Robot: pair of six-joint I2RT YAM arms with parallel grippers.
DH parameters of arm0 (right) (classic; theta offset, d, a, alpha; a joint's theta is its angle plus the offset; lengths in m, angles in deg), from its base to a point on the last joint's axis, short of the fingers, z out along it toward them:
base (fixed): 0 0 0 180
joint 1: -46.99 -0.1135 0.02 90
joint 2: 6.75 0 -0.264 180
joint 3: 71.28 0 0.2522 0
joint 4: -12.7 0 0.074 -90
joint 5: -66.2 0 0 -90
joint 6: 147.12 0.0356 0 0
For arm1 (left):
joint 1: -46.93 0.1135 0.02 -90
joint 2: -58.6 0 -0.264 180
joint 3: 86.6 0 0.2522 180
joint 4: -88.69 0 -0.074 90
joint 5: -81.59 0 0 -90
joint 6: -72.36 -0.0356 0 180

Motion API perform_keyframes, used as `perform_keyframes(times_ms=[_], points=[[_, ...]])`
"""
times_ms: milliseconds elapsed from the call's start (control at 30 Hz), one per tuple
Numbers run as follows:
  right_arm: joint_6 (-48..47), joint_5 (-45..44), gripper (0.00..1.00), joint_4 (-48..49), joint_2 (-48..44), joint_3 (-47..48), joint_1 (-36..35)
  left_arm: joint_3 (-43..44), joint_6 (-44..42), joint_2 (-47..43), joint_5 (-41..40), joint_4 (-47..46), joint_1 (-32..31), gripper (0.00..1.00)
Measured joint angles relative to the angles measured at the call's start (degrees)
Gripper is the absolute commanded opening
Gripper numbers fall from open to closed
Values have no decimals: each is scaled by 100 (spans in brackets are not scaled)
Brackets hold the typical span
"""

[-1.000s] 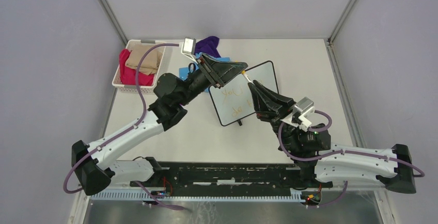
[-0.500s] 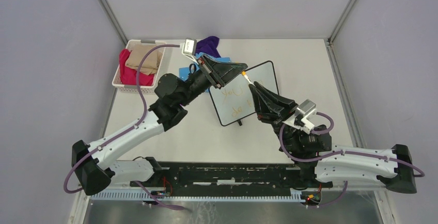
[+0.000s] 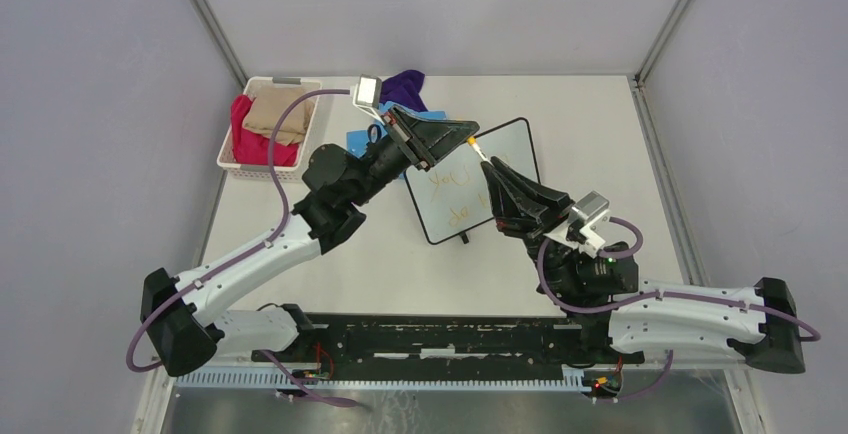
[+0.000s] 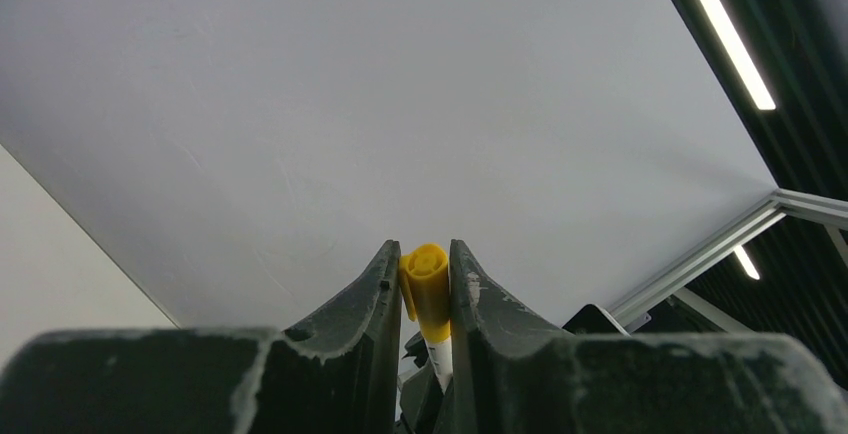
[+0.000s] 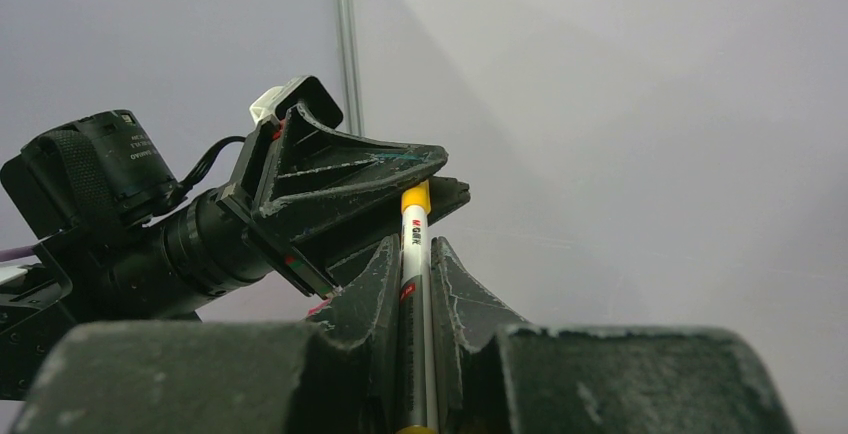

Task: Write a sentence on the whiteboard
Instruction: Close the whiteboard marker at the center of the board.

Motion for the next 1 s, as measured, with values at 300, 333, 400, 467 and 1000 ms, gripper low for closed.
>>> perform_keyframes(times_ms=[300,333,400,467,1000], points=[[-22,-61,0,238,149,0,2,-39,44,9,-72,-98,-4,2],[-24,-66,0,260,164,0,2,-46,59,9,-90,-103,-4,2],[-26,-87,0,284,186,0,7,-68,76,9,-114,-118,-7,2],[-44,-101,0,295,208,0,17,-90,94,9,-146,-131,-9,2],[-68,-116,0,415,323,2,59,-208,118,7,-455,-295,-118,2]])
